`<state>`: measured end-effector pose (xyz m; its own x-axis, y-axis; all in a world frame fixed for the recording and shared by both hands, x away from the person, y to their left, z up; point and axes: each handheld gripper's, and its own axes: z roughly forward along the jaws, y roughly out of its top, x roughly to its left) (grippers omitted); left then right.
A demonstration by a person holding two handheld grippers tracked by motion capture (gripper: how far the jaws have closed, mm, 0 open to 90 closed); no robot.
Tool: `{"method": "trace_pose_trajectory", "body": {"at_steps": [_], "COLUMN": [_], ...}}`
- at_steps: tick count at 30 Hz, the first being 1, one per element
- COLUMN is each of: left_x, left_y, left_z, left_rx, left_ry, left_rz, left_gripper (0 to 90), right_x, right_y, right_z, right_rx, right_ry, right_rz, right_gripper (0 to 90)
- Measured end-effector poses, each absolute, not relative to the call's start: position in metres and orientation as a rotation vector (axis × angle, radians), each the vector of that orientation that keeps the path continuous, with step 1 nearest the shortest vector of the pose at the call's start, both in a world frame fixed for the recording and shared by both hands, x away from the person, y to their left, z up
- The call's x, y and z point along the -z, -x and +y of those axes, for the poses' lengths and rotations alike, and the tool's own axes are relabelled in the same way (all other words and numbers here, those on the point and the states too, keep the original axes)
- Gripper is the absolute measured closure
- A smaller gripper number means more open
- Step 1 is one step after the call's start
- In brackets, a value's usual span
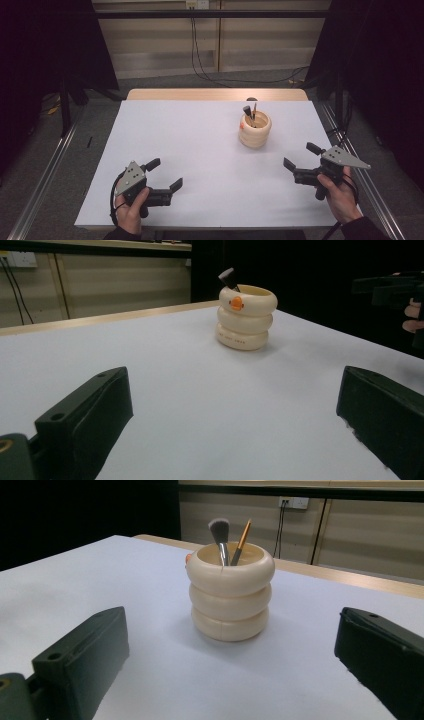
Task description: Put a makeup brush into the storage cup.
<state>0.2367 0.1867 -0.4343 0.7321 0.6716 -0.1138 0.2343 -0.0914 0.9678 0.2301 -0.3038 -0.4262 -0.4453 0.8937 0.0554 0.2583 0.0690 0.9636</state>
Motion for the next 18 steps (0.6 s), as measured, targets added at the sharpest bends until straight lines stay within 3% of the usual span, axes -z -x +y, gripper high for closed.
{"method": "trace_pose_trajectory", "body": {"at_steps": [18], "left_x": [0.436], "left_y": [-0.239], "left_z": [0.193], "left_rx": [-0.443], "left_ry": [-1.659], "left_rz": [0.752], "left_gripper": [0.5], "right_x": [0.440], "right_y": [-0.198], "right_z": [-0.323], "right_rx": [-1.353], "right_ry": [-1.234], "right_rz": [1.746], "right_gripper": [1.7]}}
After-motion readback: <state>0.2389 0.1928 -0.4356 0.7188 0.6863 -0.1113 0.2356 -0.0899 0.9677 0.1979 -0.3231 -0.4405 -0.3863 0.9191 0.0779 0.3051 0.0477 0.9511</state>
